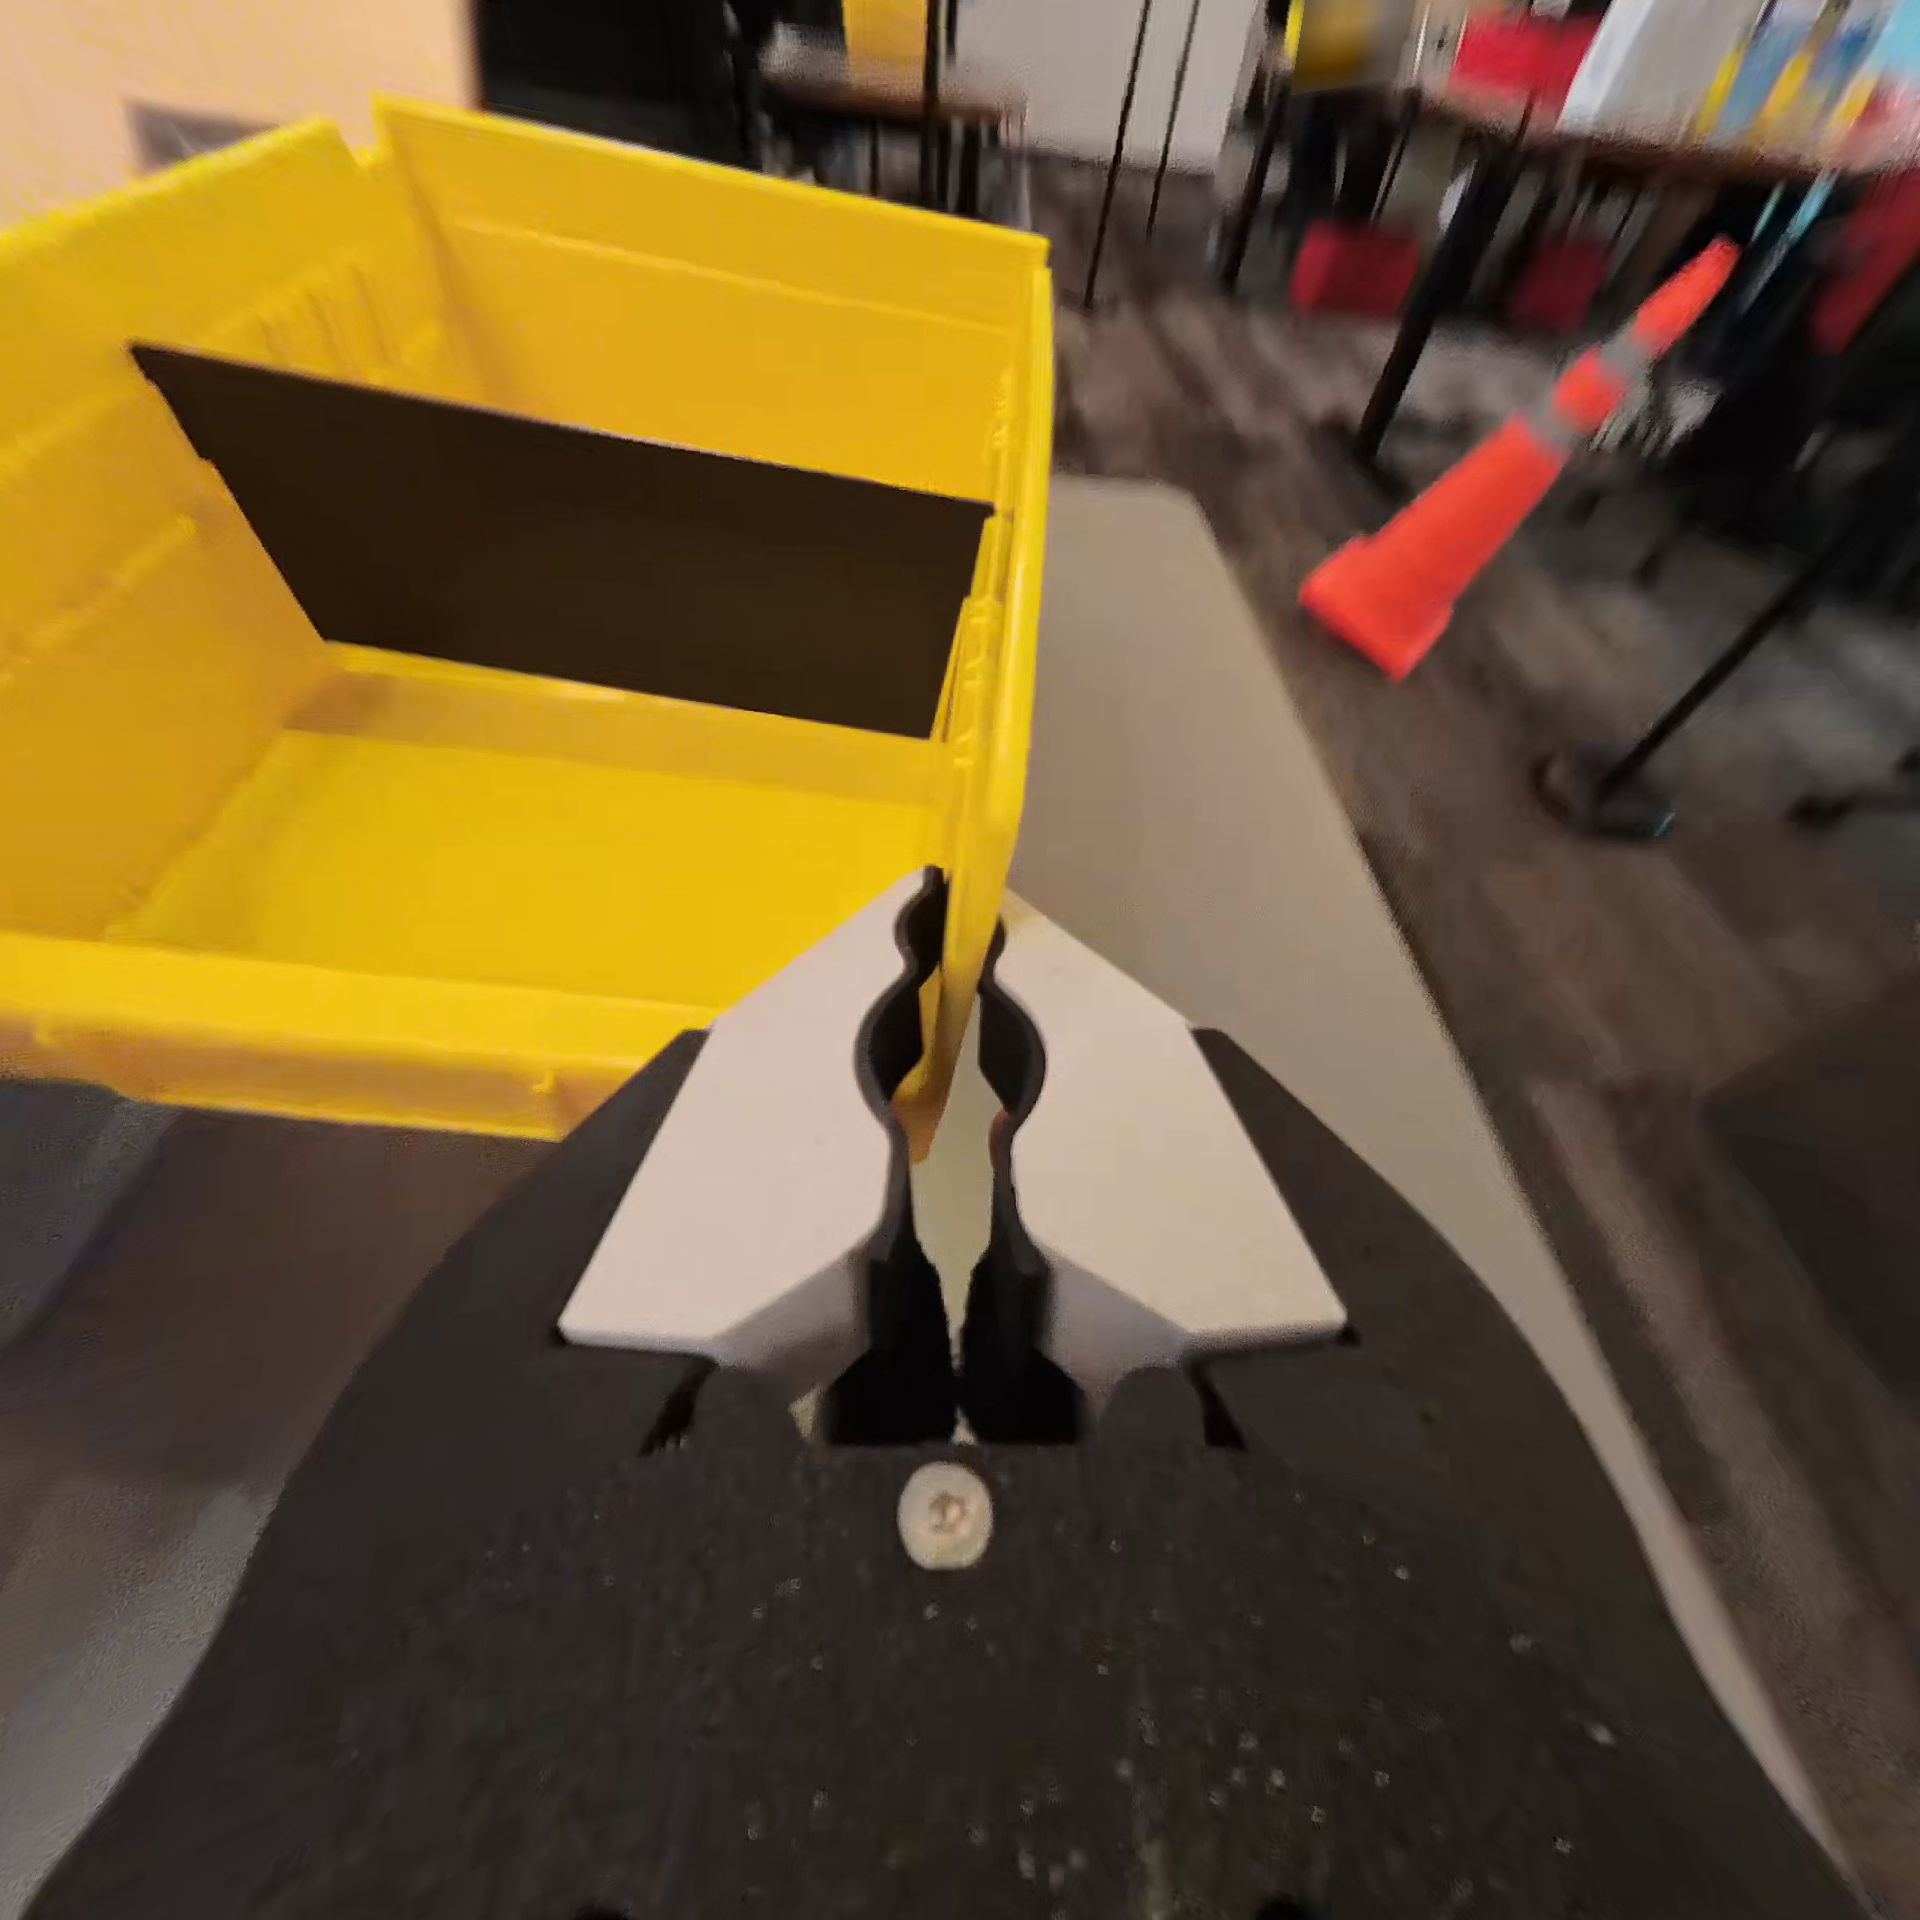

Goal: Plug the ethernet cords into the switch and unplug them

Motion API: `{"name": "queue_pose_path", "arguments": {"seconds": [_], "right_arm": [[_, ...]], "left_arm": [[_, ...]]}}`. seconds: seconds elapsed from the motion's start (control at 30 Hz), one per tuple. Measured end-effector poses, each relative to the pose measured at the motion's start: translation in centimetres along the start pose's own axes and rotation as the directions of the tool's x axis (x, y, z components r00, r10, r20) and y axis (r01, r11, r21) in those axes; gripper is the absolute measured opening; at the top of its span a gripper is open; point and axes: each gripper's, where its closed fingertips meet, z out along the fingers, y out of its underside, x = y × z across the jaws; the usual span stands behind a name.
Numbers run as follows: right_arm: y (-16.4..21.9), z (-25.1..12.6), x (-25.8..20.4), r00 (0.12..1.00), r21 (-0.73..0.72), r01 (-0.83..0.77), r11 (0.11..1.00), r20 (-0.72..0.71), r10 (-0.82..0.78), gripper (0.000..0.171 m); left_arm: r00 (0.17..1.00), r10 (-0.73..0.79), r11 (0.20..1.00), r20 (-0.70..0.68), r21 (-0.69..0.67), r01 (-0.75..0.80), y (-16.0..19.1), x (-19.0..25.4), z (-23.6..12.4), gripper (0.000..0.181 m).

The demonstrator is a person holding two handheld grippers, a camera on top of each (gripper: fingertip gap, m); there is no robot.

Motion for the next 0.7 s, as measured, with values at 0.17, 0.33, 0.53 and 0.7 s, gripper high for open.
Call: {"name": "queue_pose_path", "arguments": {"seconds": [0.17,0.33,0.53,0.7], "right_arm": [[6.2,2.7,3.1,0.993,-0.094,-0.119,0.988,-0.015,0.118,0.002],[7.6,4.3,4.0,0.988,-0.111,-0.155,0.982,-0.008,0.155,0.001],[7.6,4.7,4.6,0.983,-0.116,-0.182,0.976,0.010,0.184,0.002],[7.5,4.6,5.2,0.986,-0.123,-0.165,0.979,0.015,0.168,0.004]], "left_arm": [[0.999,0.011,0.997,-0.034,-0.074,-0.013,4.1,4.5,3.1,0.007],[0.998,-0.057,0.991,-0.031,-0.121,0.053,6.4,5.7,4.6,0.009],[0.975,0.097,0.971,-0.201,-0.195,-0.137,6.9,7.3,2.2,0.016],[0.934,0.008,0.993,-0.357,-0.109,-0.051,4.6,4.0,-6.8,0.019]]}}
